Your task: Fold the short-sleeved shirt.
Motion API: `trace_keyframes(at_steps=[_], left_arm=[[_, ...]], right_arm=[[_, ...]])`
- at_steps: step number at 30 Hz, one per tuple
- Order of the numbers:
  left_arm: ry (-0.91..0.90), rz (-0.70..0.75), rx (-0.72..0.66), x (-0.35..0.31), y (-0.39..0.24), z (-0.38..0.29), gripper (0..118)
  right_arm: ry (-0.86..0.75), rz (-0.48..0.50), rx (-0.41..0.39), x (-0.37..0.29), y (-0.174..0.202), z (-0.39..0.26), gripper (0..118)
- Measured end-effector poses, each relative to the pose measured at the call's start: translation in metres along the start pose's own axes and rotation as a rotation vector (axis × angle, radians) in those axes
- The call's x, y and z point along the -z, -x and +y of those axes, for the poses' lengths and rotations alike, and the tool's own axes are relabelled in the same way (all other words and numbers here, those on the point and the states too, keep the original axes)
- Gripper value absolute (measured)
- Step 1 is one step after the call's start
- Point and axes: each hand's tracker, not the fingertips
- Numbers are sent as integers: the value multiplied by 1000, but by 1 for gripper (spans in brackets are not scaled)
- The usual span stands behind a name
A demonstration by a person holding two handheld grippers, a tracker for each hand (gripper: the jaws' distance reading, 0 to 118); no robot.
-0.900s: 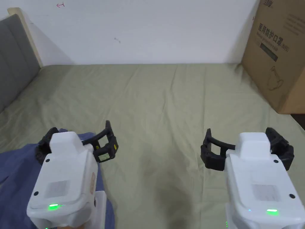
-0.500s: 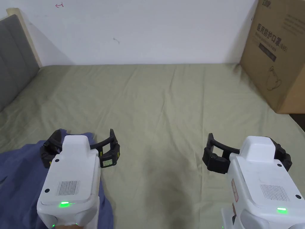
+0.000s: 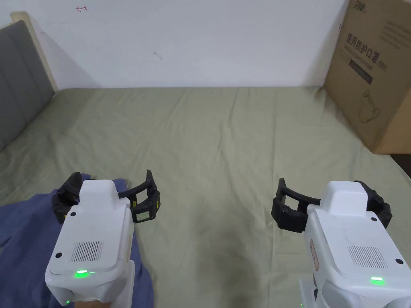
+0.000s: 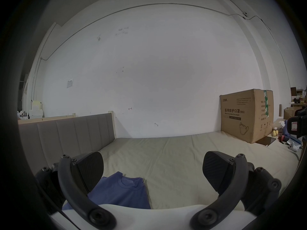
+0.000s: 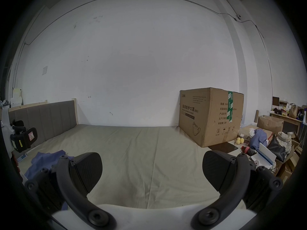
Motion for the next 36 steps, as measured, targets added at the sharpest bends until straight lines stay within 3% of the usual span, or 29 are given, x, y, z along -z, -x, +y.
trace_keyframes(at_steps=[23,24,25,26,27,28,29,36], left_arm=[[5,-2,-17,0,0,2,117],[9,-2,-25,1,0,2,112],[13,-2,-39,1,0,3,91],[10,-12,-57,0,1,3,63],[9,-15,-68,0,2,3,23],[19,-8,-69,1,1,4,0],[37,6,-67,4,-1,5,0],[16,-24,-68,-1,0,12,0]], right_arm=[[6,-16,-1,1,-4,5,115],[7,-21,-4,0,-4,5,114],[7,-23,-9,0,-3,6,107],[8,-24,-13,-1,-3,7,96],[9,-24,-15,-2,-3,8,72],[2,-15,-13,-2,-3,9,27],[0,-18,-17,-2,-3,9,0],[3,-26,-17,1,-2,11,0]])
